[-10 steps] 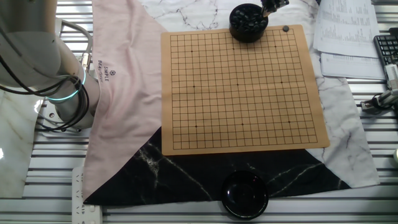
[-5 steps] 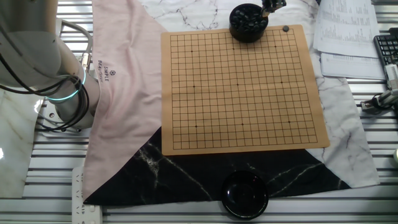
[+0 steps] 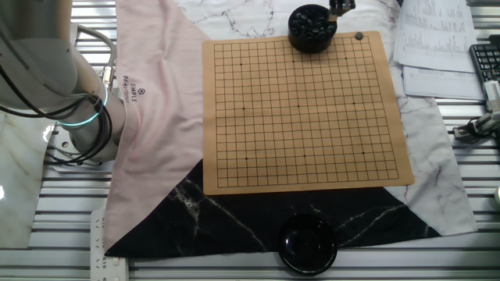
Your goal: Play the first move as black on the 3-4 point in the upper right corner of the Go board
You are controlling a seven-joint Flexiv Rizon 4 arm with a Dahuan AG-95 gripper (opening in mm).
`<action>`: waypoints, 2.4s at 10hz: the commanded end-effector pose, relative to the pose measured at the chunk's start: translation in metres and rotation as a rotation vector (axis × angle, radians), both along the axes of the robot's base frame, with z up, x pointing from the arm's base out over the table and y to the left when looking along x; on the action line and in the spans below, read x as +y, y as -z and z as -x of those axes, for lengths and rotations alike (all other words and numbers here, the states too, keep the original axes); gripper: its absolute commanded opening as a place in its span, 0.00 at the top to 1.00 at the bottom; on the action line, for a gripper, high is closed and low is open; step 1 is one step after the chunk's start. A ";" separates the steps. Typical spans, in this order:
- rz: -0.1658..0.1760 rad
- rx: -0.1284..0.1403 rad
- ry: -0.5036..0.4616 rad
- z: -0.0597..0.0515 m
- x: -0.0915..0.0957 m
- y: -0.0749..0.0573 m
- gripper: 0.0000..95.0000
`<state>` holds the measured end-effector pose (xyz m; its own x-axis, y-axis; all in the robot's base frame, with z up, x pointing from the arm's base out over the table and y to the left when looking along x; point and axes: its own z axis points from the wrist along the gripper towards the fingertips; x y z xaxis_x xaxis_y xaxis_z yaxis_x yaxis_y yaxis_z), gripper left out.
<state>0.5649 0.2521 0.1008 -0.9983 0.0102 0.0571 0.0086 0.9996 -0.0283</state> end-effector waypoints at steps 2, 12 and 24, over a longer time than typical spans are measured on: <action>-0.007 -0.023 -0.141 -0.014 -0.038 0.009 1.00; -0.008 -0.043 -0.194 -0.055 -0.064 0.045 1.00; -0.013 -0.046 -0.197 -0.064 -0.071 0.073 1.00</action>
<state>0.6297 0.1809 0.0264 -0.9826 -0.1857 0.0098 -0.1858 0.9824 -0.0187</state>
